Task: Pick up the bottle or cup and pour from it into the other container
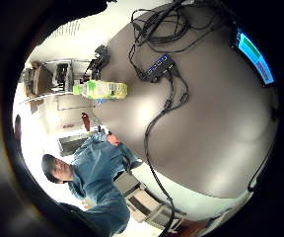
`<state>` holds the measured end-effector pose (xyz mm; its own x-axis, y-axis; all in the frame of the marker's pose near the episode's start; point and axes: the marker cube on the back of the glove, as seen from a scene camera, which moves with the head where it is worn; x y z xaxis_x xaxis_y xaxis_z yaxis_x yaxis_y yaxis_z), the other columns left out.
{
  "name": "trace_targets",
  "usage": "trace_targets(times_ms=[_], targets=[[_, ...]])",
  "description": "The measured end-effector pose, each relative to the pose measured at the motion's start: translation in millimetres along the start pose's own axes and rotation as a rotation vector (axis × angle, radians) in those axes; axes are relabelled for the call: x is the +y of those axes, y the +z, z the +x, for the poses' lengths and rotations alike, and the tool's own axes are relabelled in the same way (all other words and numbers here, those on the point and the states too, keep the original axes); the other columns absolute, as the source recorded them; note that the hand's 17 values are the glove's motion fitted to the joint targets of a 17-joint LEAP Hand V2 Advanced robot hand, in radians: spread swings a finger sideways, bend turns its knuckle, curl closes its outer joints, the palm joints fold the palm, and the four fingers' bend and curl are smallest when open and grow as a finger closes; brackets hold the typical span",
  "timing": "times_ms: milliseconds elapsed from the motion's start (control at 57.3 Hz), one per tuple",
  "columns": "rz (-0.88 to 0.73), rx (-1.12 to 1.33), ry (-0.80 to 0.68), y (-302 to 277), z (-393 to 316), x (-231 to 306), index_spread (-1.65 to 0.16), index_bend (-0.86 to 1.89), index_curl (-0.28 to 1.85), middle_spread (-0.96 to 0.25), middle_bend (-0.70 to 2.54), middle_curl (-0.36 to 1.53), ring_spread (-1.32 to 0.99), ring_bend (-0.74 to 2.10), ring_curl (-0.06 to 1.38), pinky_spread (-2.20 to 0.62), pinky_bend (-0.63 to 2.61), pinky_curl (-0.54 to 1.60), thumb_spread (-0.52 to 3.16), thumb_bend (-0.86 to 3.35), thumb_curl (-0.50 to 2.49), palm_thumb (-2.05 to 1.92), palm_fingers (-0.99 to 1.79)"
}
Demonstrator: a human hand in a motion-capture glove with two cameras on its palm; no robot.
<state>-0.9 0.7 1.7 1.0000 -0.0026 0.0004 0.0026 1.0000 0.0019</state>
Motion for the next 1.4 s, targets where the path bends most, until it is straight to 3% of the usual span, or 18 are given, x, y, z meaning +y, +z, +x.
trace_targets(times_ms=[122,314,628,1396], targets=[[0.005,0.037,-0.007,3,-6,2,-0.23,0.23,0.17,0.02,0.24,0.13,0.08,0.32,0.14,0.19,0.23,0.13,0.62,0.22,0.16,0.53,0.43],[0.018,0.065,-0.085,16,-19,6,-0.27,0.19,0.24,0.02,0.21,0.20,0.09,0.31,0.18,0.24,0.19,0.19,0.80,0.12,0.23,0.60,0.42],[-0.030,0.221,-0.088,58,-18,-3,-0.33,0.16,0.30,0.00,0.18,0.27,0.08,0.31,0.23,0.26,0.19,0.23,0.84,-0.02,0.30,0.66,0.37],[-0.146,0.199,-0.108,175,50,-53,-0.38,0.14,0.27,-0.04,0.18,0.28,0.08,0.35,0.28,0.25,0.27,0.34,0.81,-0.03,0.36,0.69,0.20]])
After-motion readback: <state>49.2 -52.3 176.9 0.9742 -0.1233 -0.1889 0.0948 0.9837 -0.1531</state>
